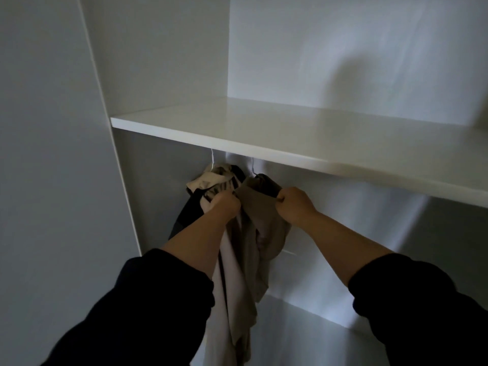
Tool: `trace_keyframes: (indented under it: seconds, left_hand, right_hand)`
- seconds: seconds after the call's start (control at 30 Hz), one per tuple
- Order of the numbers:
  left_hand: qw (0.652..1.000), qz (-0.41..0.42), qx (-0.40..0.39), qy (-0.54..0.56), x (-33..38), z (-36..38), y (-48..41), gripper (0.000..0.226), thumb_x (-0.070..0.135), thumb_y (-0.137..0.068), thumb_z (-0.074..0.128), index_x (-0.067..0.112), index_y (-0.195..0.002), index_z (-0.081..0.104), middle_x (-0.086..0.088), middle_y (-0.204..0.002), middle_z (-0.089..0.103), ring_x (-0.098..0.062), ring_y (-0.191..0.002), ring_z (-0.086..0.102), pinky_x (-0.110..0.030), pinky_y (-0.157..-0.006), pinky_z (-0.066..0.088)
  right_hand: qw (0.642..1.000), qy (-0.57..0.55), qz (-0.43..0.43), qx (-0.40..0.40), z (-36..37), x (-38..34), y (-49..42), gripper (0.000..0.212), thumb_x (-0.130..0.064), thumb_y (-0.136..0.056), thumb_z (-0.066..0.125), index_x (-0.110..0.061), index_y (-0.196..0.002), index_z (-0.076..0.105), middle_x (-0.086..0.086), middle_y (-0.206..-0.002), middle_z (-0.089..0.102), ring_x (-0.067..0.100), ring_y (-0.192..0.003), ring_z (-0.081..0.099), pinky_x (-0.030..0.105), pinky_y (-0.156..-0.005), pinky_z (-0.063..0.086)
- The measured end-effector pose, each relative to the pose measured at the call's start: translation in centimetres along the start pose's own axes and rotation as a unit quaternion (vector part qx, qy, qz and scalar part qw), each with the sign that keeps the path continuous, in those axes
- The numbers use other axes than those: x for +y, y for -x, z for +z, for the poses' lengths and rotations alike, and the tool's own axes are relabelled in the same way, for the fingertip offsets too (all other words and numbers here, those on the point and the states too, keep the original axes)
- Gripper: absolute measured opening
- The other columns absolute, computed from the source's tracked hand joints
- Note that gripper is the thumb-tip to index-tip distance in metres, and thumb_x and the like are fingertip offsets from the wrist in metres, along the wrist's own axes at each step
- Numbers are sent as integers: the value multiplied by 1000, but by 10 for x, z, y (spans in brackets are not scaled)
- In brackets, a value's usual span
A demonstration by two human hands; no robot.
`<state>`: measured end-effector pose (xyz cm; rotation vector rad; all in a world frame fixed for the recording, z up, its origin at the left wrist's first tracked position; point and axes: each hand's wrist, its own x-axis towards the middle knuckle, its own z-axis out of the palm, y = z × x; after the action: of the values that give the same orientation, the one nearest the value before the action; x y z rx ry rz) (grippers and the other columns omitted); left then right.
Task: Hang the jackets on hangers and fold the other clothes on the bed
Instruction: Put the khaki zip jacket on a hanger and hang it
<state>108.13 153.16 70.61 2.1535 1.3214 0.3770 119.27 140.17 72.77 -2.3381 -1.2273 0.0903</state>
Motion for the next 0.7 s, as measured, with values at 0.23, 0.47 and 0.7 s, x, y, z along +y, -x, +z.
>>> trace_keyframes:
  seconds: [0.23,0.47,0.7]
  left_hand:
    - [998,42,-49,4,-17,28,-3,32,11,-100,37,4,-124,58,-13,-128,58,-30,-121,51,-36,-98,42]
    - [996,65,-5,-53,-23,39,0,32,24,-96,52,9,-123,58,-12,-124,60,-30,-113,56,-36,-92,45]
    - [992,92,3,-92,-40,52,7,34,25,-95,49,18,-128,48,-11,-122,58,-31,-110,56,-41,-89,49]
  right_hand:
    - [1000,7,-14,-11,11,21,2,15,-10,-89,52,-1,-86,63,16,-91,64,32,-89,61,34,-75,47]
    - [999,-5,-28,-16,23,36,8,20,-7,-88,52,-13,-105,61,11,-106,64,30,-99,59,40,-89,48]
    - [999,-29,-7,-28,30,46,13,41,-9,-85,56,-13,-126,55,11,-123,57,28,-112,54,40,-98,46]
